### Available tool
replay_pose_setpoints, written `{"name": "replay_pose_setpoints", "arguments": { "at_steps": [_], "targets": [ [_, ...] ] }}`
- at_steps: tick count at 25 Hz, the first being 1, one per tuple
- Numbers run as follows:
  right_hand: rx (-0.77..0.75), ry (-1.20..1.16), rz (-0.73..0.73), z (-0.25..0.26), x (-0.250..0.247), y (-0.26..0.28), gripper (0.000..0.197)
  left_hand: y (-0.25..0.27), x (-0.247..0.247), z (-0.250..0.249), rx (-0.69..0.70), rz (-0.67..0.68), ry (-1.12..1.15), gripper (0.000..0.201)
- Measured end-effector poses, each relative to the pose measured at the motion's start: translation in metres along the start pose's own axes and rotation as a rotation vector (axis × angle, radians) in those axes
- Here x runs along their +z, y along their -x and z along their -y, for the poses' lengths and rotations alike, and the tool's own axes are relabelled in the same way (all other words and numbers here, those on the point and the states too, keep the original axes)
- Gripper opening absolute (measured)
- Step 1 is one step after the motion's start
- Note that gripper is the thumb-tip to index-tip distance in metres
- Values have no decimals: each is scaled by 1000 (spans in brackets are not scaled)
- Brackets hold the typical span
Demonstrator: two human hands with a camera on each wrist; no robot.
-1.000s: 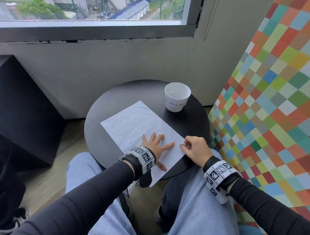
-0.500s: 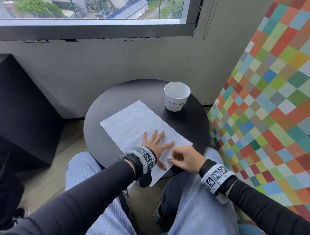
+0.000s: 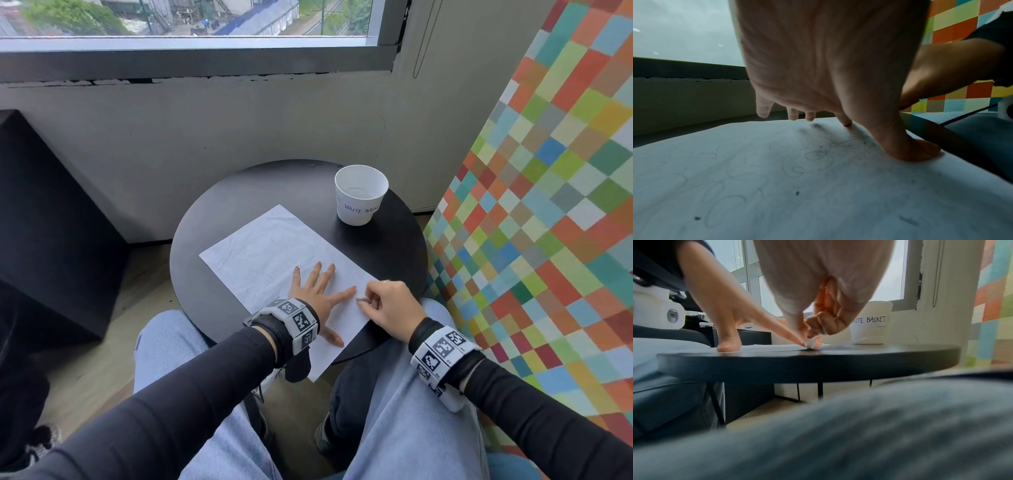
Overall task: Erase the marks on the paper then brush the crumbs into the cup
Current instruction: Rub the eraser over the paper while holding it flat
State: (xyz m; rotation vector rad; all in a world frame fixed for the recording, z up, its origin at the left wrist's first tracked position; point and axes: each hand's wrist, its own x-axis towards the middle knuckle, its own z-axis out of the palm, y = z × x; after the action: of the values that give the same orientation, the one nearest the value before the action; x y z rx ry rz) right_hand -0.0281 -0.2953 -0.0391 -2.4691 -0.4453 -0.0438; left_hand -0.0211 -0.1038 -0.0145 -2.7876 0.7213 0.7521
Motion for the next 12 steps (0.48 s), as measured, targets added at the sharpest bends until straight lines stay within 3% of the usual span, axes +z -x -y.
{"name": "replay_pose_setpoints", "arguments": {
  "at_steps": [5,9,12],
  "targets": [
    [-194,-91,217,13,10,14,23,-2,1,1,-6,11,5,112],
    [5,-6,-5,-1,1,-1,24,0,0,1,-9,25,16,111],
    [-163,-75,194,16,11,12,23,0,-1,1,-3,17,20,111]
  ]
}}
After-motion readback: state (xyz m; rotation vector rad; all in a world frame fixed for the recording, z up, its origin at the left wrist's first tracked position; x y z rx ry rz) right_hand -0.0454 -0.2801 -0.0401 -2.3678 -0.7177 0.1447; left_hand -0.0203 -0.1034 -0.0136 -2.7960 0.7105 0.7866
